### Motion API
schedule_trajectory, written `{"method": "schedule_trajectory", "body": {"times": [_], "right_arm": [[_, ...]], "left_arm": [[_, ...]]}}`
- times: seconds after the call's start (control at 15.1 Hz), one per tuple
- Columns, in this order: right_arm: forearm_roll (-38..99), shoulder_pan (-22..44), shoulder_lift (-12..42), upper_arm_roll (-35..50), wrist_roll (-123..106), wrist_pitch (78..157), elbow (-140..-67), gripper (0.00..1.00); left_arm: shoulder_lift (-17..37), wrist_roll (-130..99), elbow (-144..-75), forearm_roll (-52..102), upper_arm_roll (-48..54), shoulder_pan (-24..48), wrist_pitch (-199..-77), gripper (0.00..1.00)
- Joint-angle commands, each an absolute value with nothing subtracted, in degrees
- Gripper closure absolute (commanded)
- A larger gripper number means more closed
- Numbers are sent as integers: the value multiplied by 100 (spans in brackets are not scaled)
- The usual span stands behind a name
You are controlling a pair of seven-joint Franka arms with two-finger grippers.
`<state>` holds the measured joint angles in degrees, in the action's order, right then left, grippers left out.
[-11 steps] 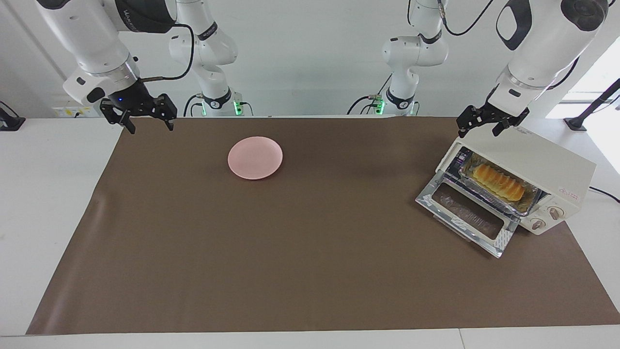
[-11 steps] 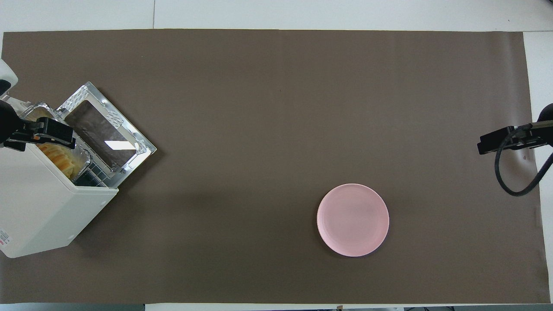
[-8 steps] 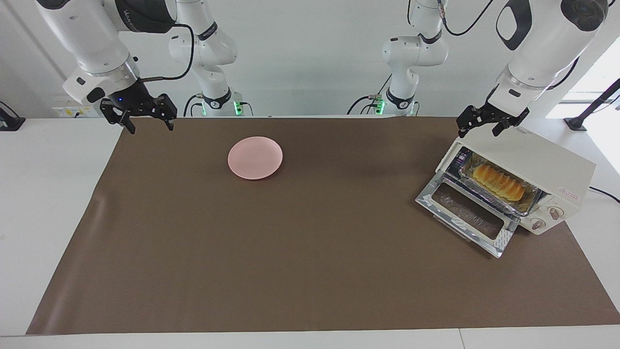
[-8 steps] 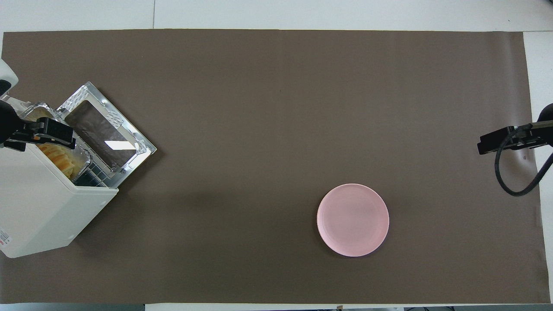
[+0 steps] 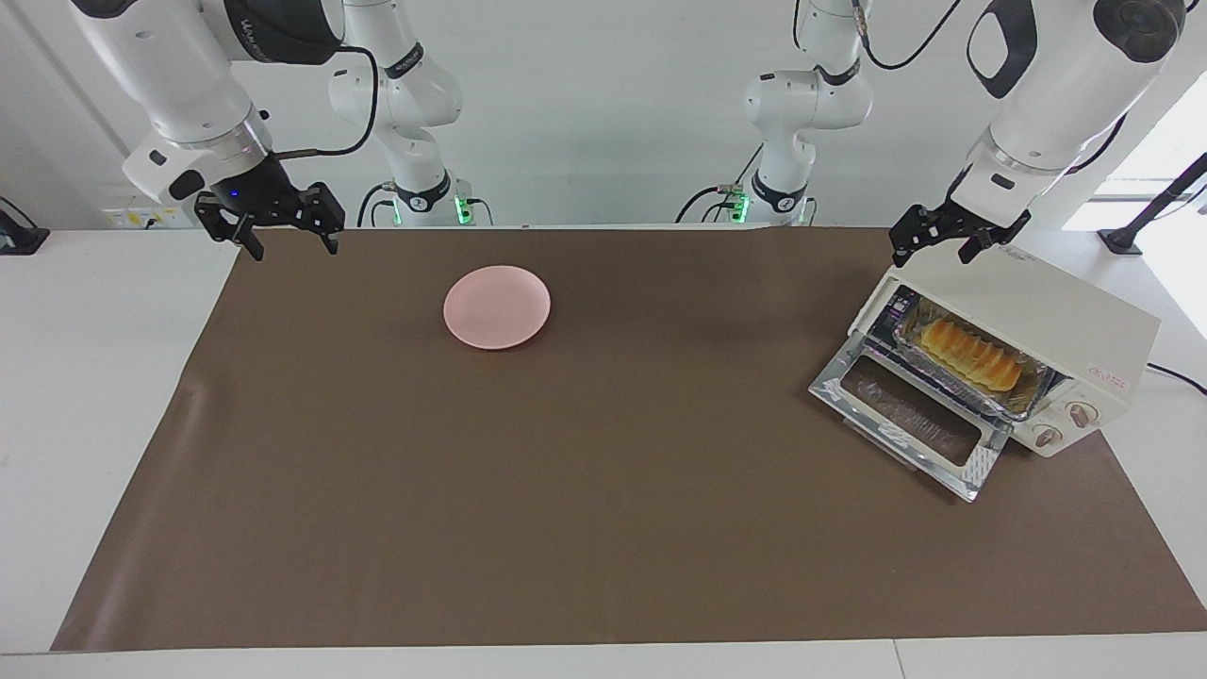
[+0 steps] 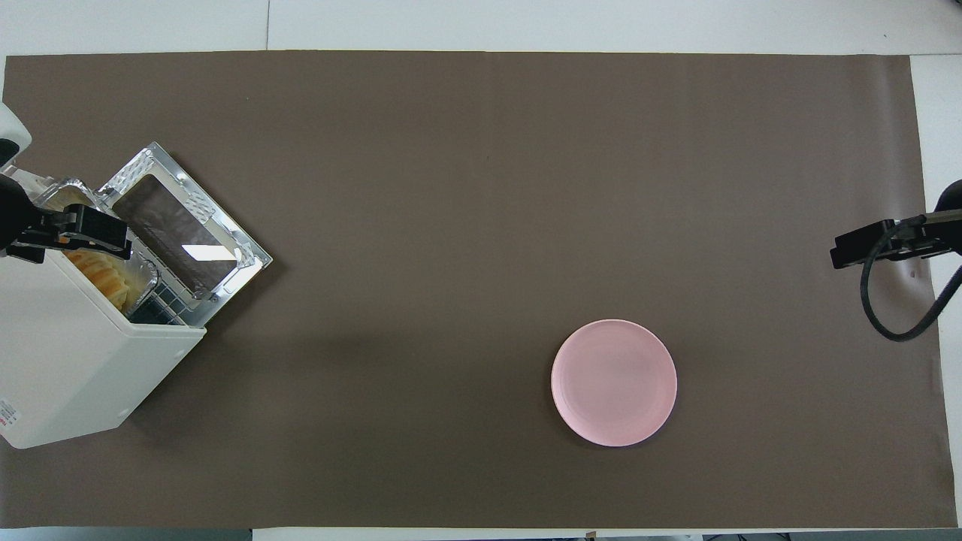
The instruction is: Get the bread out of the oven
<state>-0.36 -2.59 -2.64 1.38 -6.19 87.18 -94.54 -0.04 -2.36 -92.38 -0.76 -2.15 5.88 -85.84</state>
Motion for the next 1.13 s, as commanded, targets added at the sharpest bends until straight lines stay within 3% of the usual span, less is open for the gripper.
{"method": "schedule_trajectory", "body": {"times": [0.0,0.13,0.4,0.6,0.79,1.06], "right_arm": [[70,-308,-378,141,-738,8710,-9554,0],[70,-308,-378,149,-738,8710,-9554,0],[70,-308,-378,141,-738,8710,-9554,0],[70,-308,-378,149,-738,8710,-9554,0],[79,-308,-378,141,-738,8710,-9554,0],[70,-308,-378,141,-738,8710,-9554,0]], "left_arm": [[52,-377,-9072,-71,-202,527,-8526,0],[594,-639,-8485,9,-228,554,-8246,0],[2361,-1256,-6209,9,-255,598,-7322,0],[2960,-1686,-5811,9,-439,694,-7566,0],[3111,-2047,-5765,-332,-544,834,-7681,0],[2797,-2811,-6983,-763,-764,1081,-8497,0]]}}
